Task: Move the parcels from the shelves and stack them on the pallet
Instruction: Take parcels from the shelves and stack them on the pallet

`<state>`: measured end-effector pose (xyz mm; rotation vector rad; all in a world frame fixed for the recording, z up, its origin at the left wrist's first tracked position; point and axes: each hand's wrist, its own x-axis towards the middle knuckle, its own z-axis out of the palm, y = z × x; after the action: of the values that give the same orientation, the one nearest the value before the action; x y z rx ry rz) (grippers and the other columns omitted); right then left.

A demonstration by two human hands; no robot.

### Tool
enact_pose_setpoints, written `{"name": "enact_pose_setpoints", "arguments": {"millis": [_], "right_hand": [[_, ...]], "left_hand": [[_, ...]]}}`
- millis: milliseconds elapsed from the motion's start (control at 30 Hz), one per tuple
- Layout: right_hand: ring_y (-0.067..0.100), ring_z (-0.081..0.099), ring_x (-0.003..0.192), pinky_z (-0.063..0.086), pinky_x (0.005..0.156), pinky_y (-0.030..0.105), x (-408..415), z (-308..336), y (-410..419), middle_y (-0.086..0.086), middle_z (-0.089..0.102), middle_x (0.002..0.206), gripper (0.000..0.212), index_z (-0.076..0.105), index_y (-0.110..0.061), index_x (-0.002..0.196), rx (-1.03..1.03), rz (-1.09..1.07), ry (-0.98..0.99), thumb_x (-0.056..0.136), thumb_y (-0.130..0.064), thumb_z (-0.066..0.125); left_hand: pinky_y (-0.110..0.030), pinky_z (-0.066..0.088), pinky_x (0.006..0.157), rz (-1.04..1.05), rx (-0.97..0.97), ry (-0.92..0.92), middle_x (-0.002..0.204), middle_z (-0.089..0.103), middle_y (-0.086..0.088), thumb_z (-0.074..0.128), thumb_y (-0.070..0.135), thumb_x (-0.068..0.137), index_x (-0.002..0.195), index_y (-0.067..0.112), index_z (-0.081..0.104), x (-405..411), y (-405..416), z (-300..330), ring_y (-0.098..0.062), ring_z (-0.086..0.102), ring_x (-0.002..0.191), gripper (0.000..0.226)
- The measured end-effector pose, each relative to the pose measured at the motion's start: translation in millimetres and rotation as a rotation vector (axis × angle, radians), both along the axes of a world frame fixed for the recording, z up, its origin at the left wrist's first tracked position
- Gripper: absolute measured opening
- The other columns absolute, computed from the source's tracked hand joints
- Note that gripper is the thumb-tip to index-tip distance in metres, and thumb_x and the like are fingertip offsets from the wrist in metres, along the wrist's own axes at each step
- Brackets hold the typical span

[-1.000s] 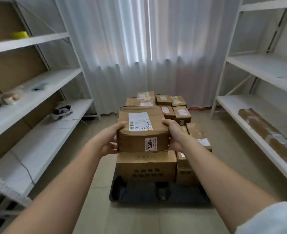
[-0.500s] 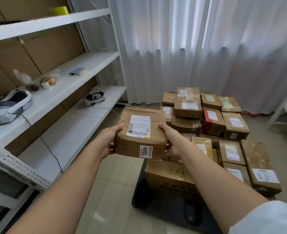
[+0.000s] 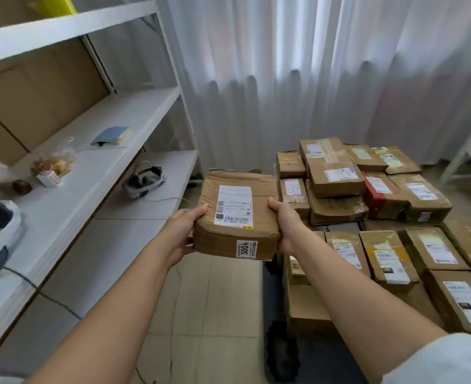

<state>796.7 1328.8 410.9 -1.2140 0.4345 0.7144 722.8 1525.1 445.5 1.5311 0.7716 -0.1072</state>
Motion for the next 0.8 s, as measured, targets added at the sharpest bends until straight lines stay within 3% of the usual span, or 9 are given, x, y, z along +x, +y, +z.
{"name": "enact_pose_setpoints", "arguments": {"millis": [133,233,300,500,633,800], "right_hand": [[0.033,0.067,0.098,0.051,0.092,0.049,20,1,45,0.01,0.072,0.105,0.037,0.059,-0.02,0.111,-0.06,-0.049,-0.008,0.093,-0.052,0.054],[0.028,0.065,0.086,0.052,0.07,0.04,39,0,56,0.009,0.068,0.097,0.028,0.055,-0.019,0.1,-0.116,-0.106,0.0,0.097,-0.047,0.052],[0.028,0.063,0.081,0.049,0.063,0.038,56,-2,61,0.009,0.066,0.093,0.028,0.054,-0.018,0.105,-0.135,-0.143,0.024,0.097,-0.045,0.054],[0.03,0.065,0.08,0.05,0.067,0.039,126,-12,104,0.011,0.068,0.091,0.027,0.057,-0.018,0.102,-0.144,-0.191,0.061,0.096,-0.044,0.054],[0.033,0.068,0.091,0.05,0.093,0.05,193,-17,145,0.011,0.072,0.096,0.03,0.059,-0.017,0.103,-0.107,-0.19,0.057,0.096,-0.045,0.053],[0.032,0.07,0.091,0.054,0.087,0.044,278,-8,170,0.012,0.073,0.096,0.029,0.059,-0.015,0.102,-0.082,-0.206,0.036,0.097,-0.042,0.053]], "left_hand": [[-0.038,0.053,0.079,-0.032,-0.059,0.024,0.109,0.066,-0.006,0.065,0.048,0.09,0.119,0.02,0.062,40,54,-1,-0.028,0.061,0.094,0.041],[-0.03,0.051,0.06,-0.08,-0.127,0.055,0.105,0.068,-0.003,0.064,0.05,0.089,0.124,0.02,0.062,69,70,-16,-0.025,0.063,0.089,0.046],[-0.027,0.049,0.053,-0.102,-0.171,0.085,0.104,0.067,-0.004,0.064,0.05,0.089,0.124,0.018,0.062,89,77,-26,-0.024,0.062,0.084,0.048],[-0.033,0.049,0.064,-0.133,-0.178,0.11,0.11,0.067,-0.009,0.064,0.048,0.09,0.117,0.016,0.065,159,114,-33,-0.03,0.061,0.096,0.041],[-0.036,0.051,0.072,-0.121,-0.106,0.108,0.105,0.065,-0.007,0.063,0.048,0.091,0.104,0.019,0.066,234,152,-26,-0.029,0.06,0.099,0.032],[-0.04,0.052,0.083,-0.172,-0.079,0.117,0.108,0.068,-0.007,0.063,0.05,0.091,0.112,0.018,0.066,329,181,-20,-0.029,0.061,0.104,0.038]]}}
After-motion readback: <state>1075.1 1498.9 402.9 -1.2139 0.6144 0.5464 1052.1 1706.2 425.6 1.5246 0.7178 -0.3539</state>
